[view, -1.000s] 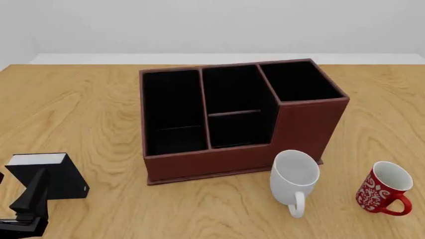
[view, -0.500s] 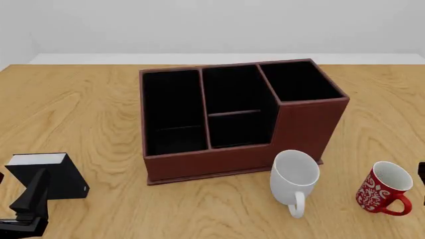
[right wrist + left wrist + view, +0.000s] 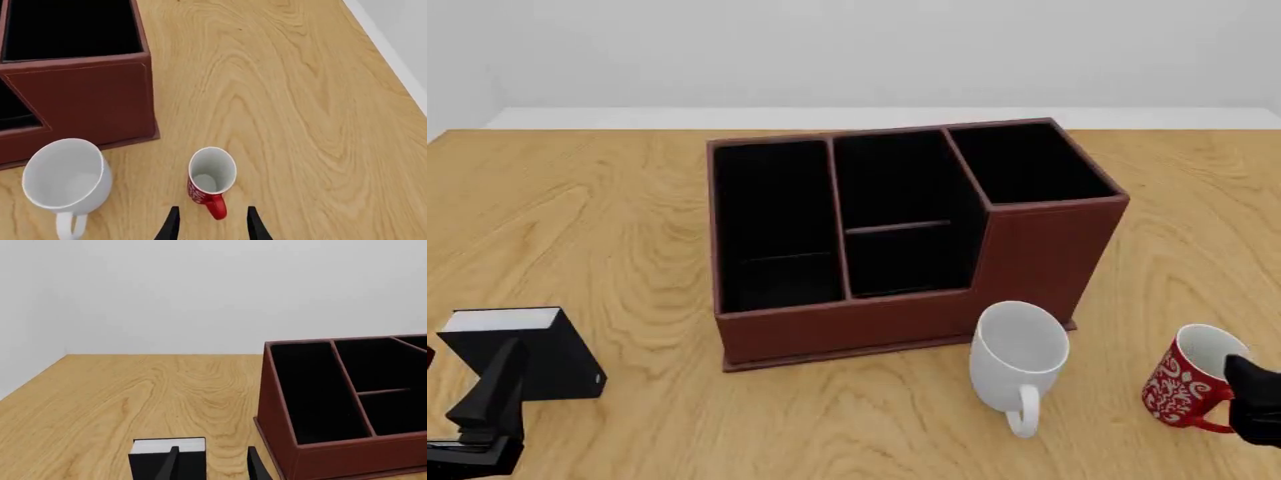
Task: Pick up the red mug and place it to the right of the caddy.
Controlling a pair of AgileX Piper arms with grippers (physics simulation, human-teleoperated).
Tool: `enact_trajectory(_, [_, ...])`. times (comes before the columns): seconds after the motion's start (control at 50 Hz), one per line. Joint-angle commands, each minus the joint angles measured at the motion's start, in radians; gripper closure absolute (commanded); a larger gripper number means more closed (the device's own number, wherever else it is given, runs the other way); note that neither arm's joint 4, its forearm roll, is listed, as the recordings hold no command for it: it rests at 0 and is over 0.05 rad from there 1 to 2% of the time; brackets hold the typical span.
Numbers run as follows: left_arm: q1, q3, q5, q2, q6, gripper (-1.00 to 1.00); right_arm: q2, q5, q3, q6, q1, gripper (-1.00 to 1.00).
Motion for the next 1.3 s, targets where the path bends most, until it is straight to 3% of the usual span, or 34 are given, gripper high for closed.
enact_trajectory(0.02, [0.0,0.0,0.0,0.0,0.0,-1.0,0.044,-0.07,0.058,0.011,-0.019,-1.0])
enact_trajectory(0.36, [0.0,0.0,0.0,0.0,0.0,-1.0,0.089,-0.153,0.118,-0.006,-0.032,-1.0])
enact_trajectory(0.94, [-0.001,0.0,0.0,0.001,0.0,-1.0,0.286,-0.382,0.194,-0.037,-0.049,-1.0])
enact_trajectory(1.3, [-0.001,0.0,0.0,0.003,0.0,-1.0,0.341,-0.444,0.224,-0.059,-0.061,-1.0])
